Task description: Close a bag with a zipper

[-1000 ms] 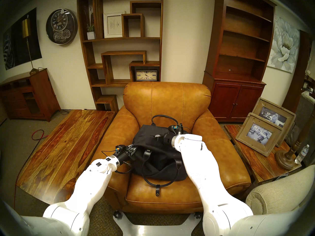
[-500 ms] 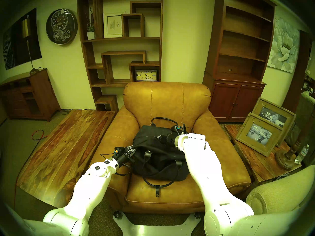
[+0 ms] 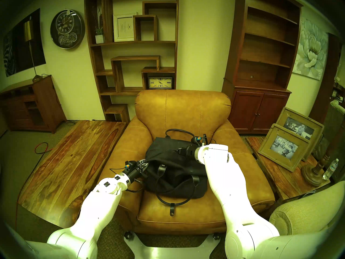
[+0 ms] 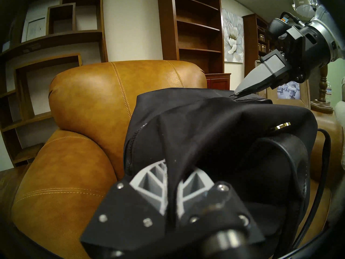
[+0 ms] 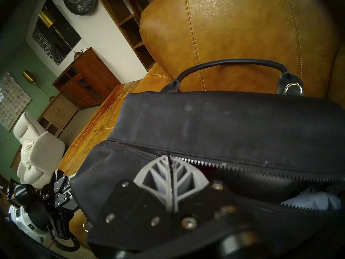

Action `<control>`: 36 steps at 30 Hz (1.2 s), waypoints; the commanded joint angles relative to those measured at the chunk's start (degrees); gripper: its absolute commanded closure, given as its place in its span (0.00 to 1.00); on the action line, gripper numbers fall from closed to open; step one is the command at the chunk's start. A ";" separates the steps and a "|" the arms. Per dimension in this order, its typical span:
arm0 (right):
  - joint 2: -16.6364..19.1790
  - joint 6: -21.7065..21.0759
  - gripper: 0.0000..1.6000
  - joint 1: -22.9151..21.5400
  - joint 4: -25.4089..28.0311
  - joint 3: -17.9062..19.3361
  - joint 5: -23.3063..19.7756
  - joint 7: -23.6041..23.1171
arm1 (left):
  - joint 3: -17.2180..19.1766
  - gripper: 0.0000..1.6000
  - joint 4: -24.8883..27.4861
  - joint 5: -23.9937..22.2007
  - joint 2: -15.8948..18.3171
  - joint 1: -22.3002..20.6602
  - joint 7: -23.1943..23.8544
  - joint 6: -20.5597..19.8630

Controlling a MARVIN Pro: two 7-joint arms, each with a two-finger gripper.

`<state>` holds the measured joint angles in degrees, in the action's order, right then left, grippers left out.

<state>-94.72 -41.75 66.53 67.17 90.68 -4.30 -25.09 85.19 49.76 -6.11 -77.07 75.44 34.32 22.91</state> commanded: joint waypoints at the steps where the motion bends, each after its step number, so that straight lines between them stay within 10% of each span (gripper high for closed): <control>1: 1.45 -1.04 1.00 0.47 3.81 0.48 0.49 0.17 | 1.38 1.00 2.23 -0.42 2.30 -2.00 0.27 -0.90; 36: 3.42 -4.27 1.00 6.39 14.72 4.61 3.11 1.52 | 1.96 1.00 5.21 3.66 3.36 -1.30 -0.20 -7.25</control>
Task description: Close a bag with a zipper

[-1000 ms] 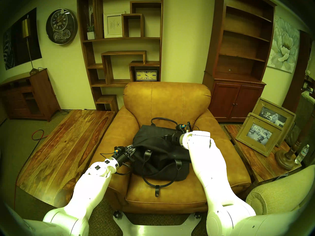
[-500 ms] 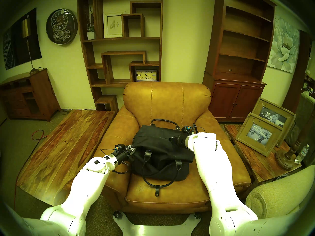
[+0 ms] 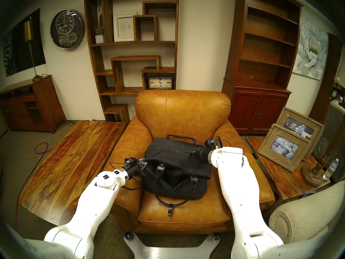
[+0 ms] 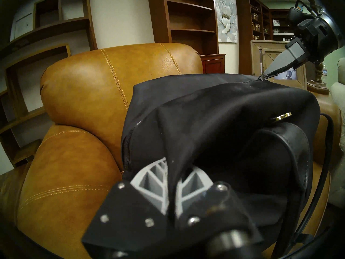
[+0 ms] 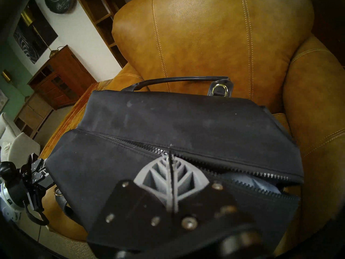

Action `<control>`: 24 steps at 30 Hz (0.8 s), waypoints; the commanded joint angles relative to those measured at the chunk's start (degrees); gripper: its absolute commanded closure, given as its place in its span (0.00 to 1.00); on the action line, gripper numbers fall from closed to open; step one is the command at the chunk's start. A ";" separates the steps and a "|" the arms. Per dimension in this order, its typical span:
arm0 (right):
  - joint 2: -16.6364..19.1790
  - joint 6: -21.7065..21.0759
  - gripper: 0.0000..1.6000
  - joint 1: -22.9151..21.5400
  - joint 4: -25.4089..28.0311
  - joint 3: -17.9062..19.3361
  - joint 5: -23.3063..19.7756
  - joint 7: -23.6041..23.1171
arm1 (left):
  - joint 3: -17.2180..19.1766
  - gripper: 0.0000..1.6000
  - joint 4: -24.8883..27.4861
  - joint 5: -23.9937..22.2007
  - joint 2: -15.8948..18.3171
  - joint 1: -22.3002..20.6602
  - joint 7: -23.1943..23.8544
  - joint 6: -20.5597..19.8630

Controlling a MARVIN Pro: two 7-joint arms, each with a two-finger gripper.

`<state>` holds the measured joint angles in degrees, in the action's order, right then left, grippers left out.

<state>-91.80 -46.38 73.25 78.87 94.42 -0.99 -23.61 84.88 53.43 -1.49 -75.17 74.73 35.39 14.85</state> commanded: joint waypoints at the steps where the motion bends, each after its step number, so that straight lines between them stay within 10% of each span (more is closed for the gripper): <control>1: 0.59 0.33 1.00 -0.29 3.11 0.94 -0.23 -0.02 | 2.31 1.00 1.60 -0.99 1.49 -0.55 -1.24 0.82; 24: 3.33 -0.64 1.00 2.56 4.15 3.90 -0.05 -0.10 | 3.21 1.00 2.30 -0.93 1.46 0.21 -1.89 0.72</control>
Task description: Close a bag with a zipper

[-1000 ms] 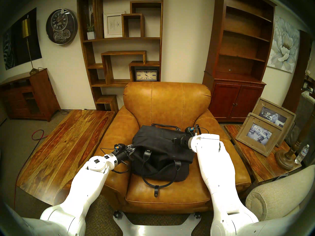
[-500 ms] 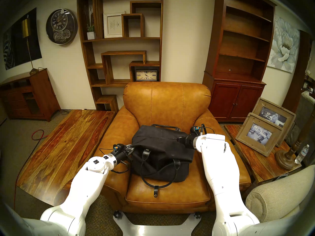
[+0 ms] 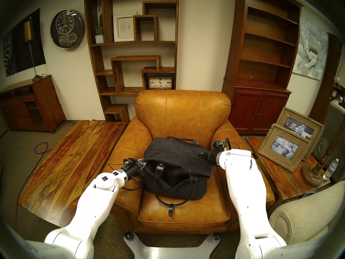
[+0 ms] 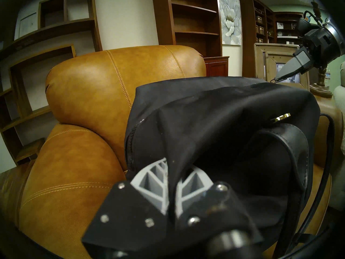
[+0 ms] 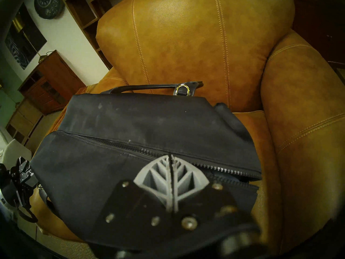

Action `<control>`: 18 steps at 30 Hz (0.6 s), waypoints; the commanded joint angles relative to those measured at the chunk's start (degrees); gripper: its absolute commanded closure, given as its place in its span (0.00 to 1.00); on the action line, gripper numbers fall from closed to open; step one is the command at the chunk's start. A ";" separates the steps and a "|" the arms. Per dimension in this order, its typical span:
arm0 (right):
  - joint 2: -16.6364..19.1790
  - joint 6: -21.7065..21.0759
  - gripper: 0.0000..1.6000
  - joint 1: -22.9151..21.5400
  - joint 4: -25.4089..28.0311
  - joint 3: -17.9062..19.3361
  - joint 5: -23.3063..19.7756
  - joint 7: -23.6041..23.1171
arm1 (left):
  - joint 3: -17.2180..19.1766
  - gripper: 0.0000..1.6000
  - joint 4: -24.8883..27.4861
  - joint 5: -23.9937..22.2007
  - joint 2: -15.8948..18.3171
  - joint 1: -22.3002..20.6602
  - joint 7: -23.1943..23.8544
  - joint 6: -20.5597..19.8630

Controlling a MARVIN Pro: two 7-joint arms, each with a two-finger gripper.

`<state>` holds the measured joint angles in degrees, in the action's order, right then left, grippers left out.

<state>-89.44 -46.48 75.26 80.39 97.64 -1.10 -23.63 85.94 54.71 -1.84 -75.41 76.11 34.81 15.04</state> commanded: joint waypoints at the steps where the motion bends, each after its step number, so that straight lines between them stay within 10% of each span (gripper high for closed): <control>1: 1.15 -0.47 1.00 0.74 2.57 0.90 0.09 -0.06 | 2.20 1.00 0.83 -0.59 1.64 -1.25 -1.42 0.59; 18: 2.32 0.68 1.00 1.02 1.06 1.66 1.97 1.17 | 2.42 1.00 0.30 -0.45 1.66 -1.39 -1.62 0.82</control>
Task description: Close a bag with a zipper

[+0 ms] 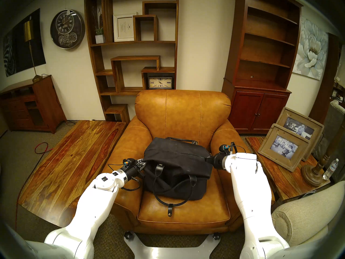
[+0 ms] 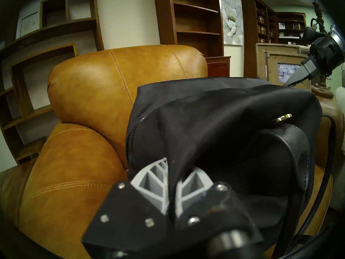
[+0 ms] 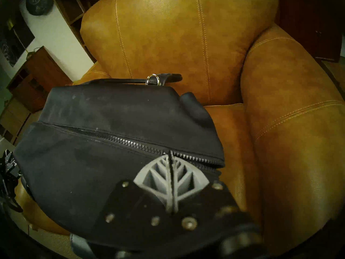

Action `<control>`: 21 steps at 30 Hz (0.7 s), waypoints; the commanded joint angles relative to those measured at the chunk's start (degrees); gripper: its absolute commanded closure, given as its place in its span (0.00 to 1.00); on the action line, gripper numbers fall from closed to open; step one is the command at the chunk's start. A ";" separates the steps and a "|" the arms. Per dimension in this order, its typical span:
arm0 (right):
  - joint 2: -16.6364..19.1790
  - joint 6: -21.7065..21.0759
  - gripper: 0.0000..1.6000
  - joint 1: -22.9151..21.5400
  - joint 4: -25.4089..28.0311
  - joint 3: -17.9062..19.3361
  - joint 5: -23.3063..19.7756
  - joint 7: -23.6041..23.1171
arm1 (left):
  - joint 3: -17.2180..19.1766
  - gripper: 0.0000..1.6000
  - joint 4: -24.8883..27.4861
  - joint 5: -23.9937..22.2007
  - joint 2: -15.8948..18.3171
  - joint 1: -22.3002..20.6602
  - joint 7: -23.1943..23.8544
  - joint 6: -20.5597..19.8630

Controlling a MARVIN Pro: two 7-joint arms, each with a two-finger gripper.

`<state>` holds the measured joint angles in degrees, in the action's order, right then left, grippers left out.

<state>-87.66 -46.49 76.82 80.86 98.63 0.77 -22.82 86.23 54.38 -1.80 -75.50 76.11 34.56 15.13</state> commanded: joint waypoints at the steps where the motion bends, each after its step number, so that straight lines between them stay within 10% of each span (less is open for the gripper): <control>1: 0.58 0.87 1.00 -0.46 0.42 1.04 0.11 0.49 | 2.16 1.00 0.64 -0.50 1.76 -1.37 -1.40 0.73; 21: 2.31 7.54 1.00 1.49 -3.50 7.03 -2.03 -1.96 | 3.19 1.00 2.70 -1.57 1.79 0.06 -0.69 0.46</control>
<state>-86.42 -43.26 77.74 78.38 103.25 -0.12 -24.14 86.84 54.69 -2.09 -75.60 76.57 34.69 15.31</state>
